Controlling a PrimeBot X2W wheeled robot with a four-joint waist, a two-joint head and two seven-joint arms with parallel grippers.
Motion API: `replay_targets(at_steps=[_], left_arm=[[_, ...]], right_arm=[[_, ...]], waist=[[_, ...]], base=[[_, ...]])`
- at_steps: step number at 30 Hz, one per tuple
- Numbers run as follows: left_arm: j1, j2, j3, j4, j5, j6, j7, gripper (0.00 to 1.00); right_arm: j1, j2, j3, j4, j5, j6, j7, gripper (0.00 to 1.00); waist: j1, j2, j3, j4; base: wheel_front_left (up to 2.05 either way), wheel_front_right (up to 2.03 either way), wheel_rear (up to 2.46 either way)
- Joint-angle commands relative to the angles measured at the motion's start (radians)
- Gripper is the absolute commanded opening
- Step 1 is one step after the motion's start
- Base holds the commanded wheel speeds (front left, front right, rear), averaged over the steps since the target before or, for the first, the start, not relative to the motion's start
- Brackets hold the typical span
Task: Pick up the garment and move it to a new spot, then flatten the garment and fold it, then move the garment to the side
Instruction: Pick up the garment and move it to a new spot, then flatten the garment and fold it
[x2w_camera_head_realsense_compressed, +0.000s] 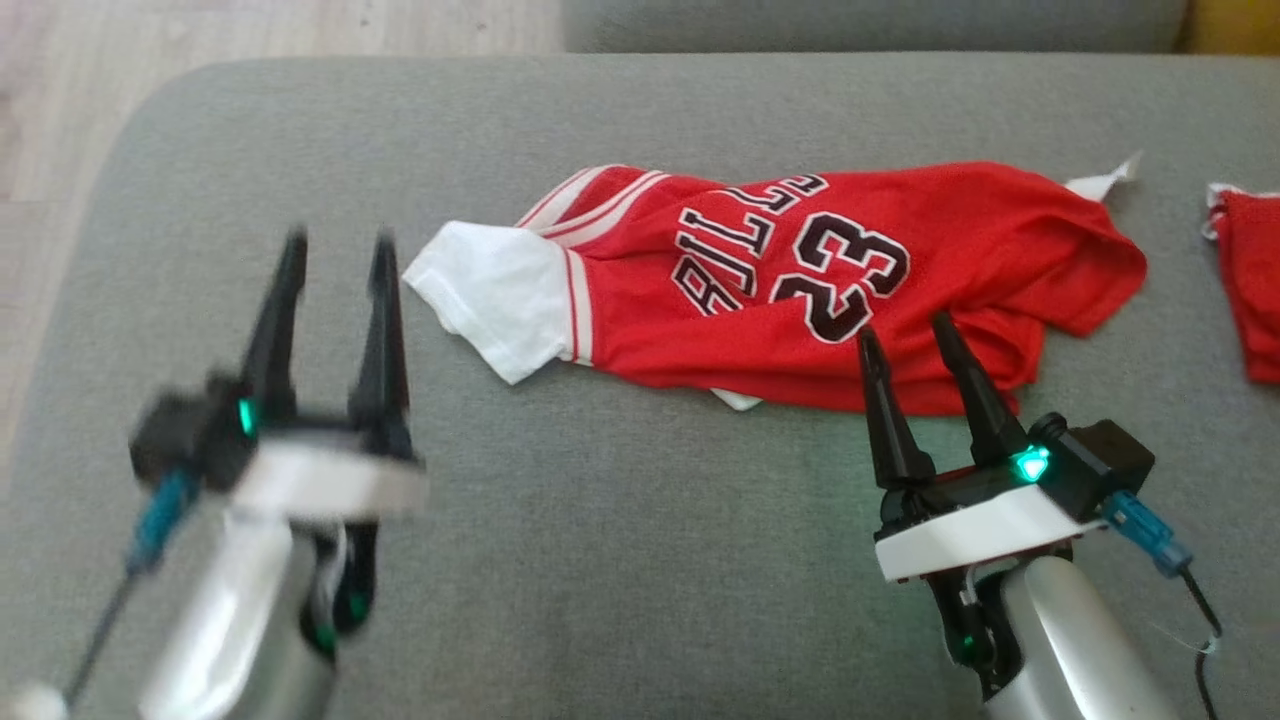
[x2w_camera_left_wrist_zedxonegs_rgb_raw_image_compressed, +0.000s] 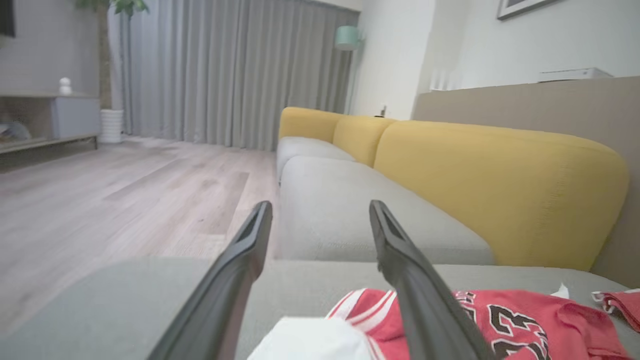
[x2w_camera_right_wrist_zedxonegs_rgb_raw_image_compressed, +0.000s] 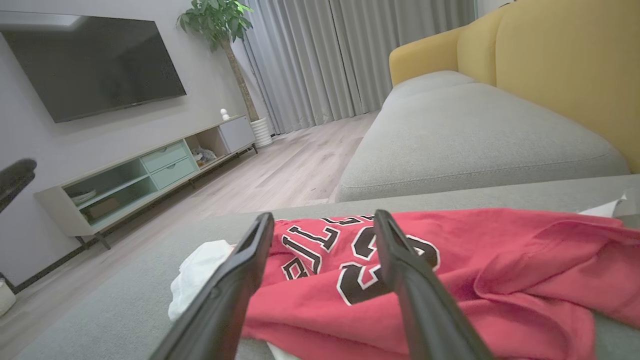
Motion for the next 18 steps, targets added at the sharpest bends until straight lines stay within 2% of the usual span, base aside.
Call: replay_targets(at_steps=[1, 4, 8, 15, 18], left_arm=[[0.011, 0.002, 0.057, -0.054, -0.002, 0.007, -0.004, 1.0], [0.104, -0.034, 0.076, -0.076, 0.008, 0.003, -0.004, 1.0], [0.145, -0.073, 0.099, -0.083, 0.035, -0.013, -0.004, 1.0], [0.123, -0.098, 0.117, -0.076, 0.08, -0.045, -0.004, 1.0], [0.091, -0.09, 0.113, -0.026, 0.098, -0.056, 0.0, 1.0]], right_arm=[[-0.001, 0.0, 0.019, -0.028, -0.006, 0.007, -0.011, 1.0], [0.002, 0.0, 0.02, -0.026, -0.007, 0.007, -0.011, 1.0], [0.001, 0.0, 0.025, -0.021, -0.009, 0.007, -0.011, 1.0], [-0.008, 0.0, 0.028, -0.02, -0.01, 0.007, -0.011, 1.0], [-0.014, 0.0, 0.025, -0.024, -0.01, 0.007, -0.011, 1.0]], waist=[[0.0002, 0.0, -0.006, 0.009], [0.0002, 0.0, -0.004, 0.01], [0.0002, 0.0, -0.002, 0.004], [0.0002, 0.0, 0.011, -0.021], [0.0002, 0.0, 0.034, -0.042]], base=[[0.0, 0.0, 0.0], [0.0, 0.0, 0.0], [0.0, 0.0, 0.0], [0.0, 0.0, 0.0], [0.0, 0.0, 0.0]])
